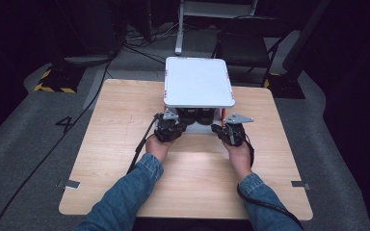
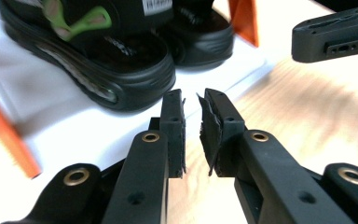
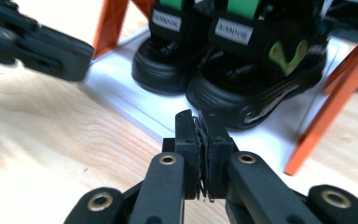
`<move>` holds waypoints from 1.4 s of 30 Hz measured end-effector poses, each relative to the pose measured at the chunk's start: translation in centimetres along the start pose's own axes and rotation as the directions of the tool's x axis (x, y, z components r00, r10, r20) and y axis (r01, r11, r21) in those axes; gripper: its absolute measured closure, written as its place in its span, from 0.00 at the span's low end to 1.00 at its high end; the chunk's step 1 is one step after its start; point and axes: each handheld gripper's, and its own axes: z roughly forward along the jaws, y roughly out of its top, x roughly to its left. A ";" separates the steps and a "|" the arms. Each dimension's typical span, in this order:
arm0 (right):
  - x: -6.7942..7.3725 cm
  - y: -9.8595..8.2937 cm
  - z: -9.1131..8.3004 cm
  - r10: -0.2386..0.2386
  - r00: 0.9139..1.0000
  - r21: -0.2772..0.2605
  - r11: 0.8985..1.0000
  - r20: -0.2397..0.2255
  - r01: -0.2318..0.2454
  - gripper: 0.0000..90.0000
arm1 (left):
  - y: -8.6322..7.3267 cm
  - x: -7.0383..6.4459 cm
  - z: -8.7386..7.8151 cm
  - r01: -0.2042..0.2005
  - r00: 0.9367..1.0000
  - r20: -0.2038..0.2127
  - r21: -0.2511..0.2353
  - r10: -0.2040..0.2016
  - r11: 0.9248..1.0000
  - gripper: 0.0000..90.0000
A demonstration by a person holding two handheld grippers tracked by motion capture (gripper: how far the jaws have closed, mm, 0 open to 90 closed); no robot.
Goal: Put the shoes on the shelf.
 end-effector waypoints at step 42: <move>-5.2 -8.0 -11.0 0.027 0.998 0.106 0.994 0.060 -0.033 0.64 | -11.0 7.0 -16.1 0.017 0.976 -0.217 0.188 0.024 0.982 0.49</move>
